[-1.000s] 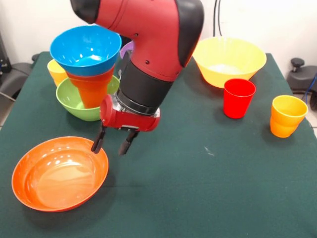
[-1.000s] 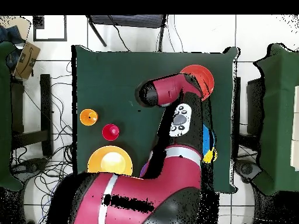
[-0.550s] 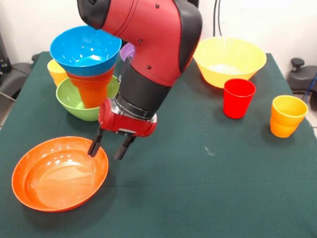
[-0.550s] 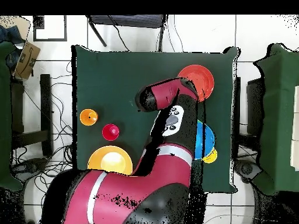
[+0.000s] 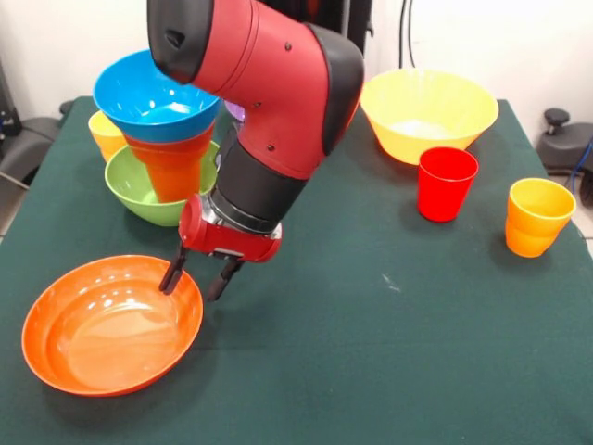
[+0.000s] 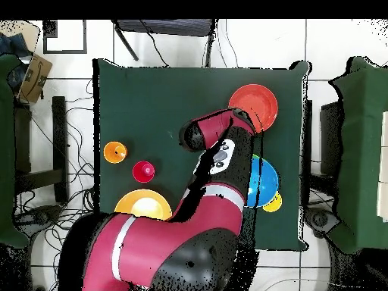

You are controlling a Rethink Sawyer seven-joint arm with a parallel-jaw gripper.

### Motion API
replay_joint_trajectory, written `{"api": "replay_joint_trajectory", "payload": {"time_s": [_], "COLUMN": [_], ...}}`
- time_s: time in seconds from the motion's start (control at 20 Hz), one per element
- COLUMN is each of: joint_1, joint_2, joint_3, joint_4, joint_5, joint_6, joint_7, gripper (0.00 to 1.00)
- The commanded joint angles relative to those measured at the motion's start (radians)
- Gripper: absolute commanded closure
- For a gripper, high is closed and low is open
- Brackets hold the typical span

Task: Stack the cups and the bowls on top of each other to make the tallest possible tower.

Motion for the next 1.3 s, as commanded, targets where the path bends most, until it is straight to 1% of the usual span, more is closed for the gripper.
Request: {"api": "replay_joint_trajectory", "payload": {"time_s": [0.05,0.25,0.35,0.4,0.55,0.7,0.85,0.95,1.1,1.3], "joint_1": [0.017,0.040,0.042,0.043,0.043,0.044,0.052,0.048,0.030,0.035], "joint_2": [0.058,0.081,0.090,0.094,0.088,0.067,0.044,0.027,-0.022,-0.120], "joint_3": [0.054,0.009,-0.001,-0.007,-0.003,0.003,0.002,0.016,0.056,0.073], "joint_4": [0.008,-0.014,-0.028,-0.032,-0.028,-0.010,0.017,0.028,0.068,0.111], "joint_5": [0.004,0.007,0.009,0.010,0.016,0.041,0.053,0.062,0.086,0.120], "joint_6": [-0.071,-0.074,-0.082,-0.103,-0.111,-0.082,-0.076,-0.067,-0.043,0.051], "joint_7": [0.152,0.195,0.196,0.190,0.193,0.184,0.183,0.173,0.138,0.075], "gripper": [0.00,0.00,0.00,1.00,1.00,1.00,1.00,1.00,1.00,1.00]}}
